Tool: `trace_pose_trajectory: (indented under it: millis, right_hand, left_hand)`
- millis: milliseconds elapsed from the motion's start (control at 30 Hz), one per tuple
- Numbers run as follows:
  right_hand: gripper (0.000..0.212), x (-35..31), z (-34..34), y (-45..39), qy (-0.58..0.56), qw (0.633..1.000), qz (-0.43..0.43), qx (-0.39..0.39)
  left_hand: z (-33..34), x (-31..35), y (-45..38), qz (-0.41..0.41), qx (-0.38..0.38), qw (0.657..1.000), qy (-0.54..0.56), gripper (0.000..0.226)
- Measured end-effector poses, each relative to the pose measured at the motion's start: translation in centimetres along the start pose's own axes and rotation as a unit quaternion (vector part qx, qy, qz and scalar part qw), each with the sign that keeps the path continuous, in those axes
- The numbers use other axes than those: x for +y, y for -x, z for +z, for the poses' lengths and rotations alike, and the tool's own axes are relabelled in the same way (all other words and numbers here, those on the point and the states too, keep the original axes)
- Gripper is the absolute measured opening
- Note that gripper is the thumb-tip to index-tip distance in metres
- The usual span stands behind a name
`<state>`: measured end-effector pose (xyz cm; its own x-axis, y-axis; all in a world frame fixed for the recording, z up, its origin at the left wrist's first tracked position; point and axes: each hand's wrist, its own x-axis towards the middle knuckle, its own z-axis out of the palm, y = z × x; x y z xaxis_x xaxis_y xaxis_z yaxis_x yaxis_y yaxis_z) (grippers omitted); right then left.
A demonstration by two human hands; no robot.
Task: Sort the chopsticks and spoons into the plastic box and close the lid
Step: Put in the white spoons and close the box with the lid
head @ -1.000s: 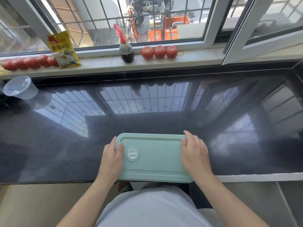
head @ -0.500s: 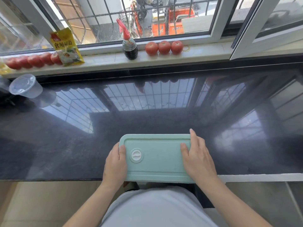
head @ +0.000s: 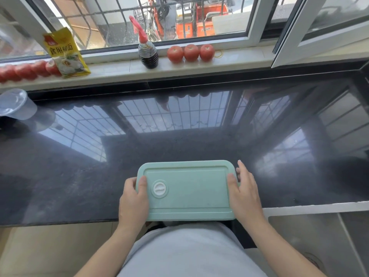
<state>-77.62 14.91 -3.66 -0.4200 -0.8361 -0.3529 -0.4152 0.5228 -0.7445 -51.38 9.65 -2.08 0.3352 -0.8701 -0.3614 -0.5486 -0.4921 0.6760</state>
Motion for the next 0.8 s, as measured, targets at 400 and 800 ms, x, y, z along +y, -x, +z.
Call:
trace_pose_trajectory:
  millis: [400,800]
  right_hand:
    - [0.030,-0.9,-1.2,-1.9,0.070,0.996,-0.022,0.056]
    - [0.077,-3.4,0.1,-3.6,0.351,0.921,-0.165,0.011]
  left_hand:
    - [1.1,4.0,-3.3,0.041,-0.020,0.997,-0.056,0.042]
    - [3.9,5.5,-3.3,0.346,-0.058,0.825,-0.442,0.075]
